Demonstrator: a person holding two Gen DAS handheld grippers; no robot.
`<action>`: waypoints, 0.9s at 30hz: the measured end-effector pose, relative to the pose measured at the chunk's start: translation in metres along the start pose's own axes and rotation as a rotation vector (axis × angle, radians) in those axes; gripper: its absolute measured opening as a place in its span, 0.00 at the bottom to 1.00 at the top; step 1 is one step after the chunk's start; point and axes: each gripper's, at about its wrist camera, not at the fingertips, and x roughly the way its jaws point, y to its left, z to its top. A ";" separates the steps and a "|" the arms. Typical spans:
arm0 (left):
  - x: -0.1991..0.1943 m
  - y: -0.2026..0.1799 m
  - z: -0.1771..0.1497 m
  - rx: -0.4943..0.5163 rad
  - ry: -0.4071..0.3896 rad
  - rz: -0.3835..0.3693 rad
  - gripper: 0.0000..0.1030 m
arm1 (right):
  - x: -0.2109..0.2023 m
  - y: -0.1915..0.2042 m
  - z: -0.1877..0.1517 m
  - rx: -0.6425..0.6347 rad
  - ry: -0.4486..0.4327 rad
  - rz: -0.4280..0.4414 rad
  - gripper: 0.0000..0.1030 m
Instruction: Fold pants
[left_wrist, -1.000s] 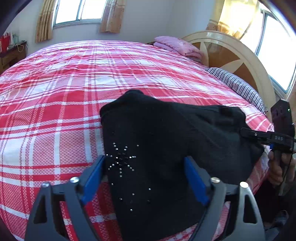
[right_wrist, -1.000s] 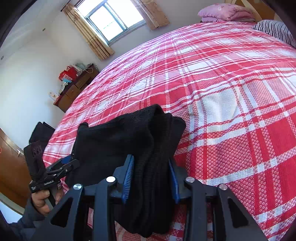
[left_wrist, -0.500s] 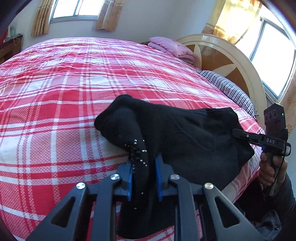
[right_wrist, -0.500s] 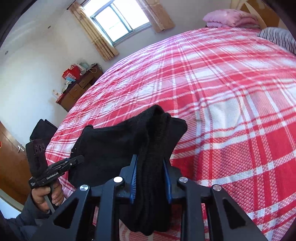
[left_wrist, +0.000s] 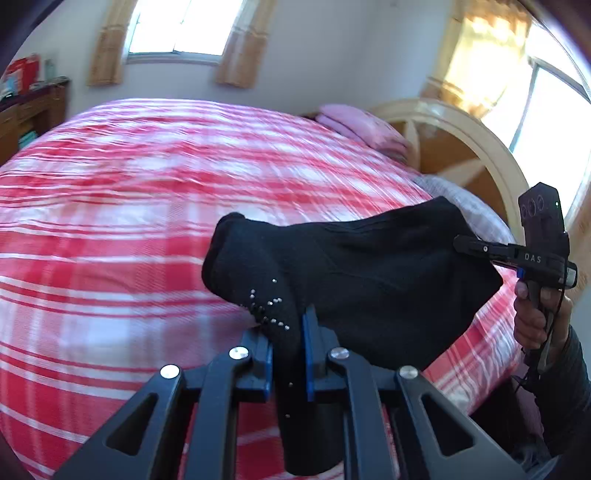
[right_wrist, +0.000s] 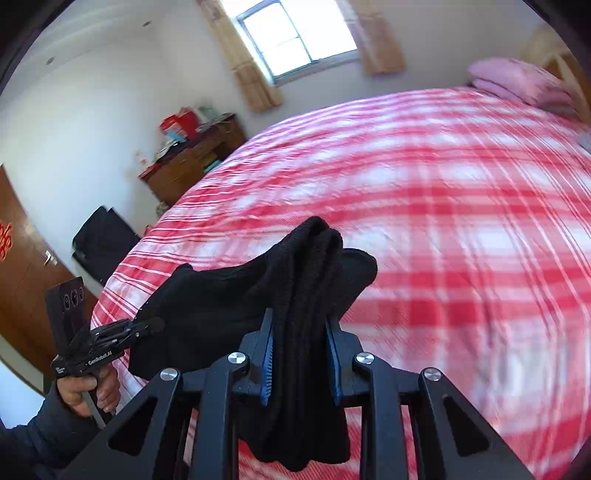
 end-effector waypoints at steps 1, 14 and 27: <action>-0.007 0.010 0.004 -0.009 -0.018 0.023 0.13 | 0.009 0.006 0.009 -0.015 0.003 0.009 0.24; -0.061 0.134 0.000 -0.147 -0.108 0.318 0.13 | 0.175 0.119 0.058 -0.186 0.073 0.160 0.24; -0.052 0.159 -0.043 -0.142 -0.062 0.461 0.66 | 0.188 0.078 0.039 -0.006 0.077 0.027 0.49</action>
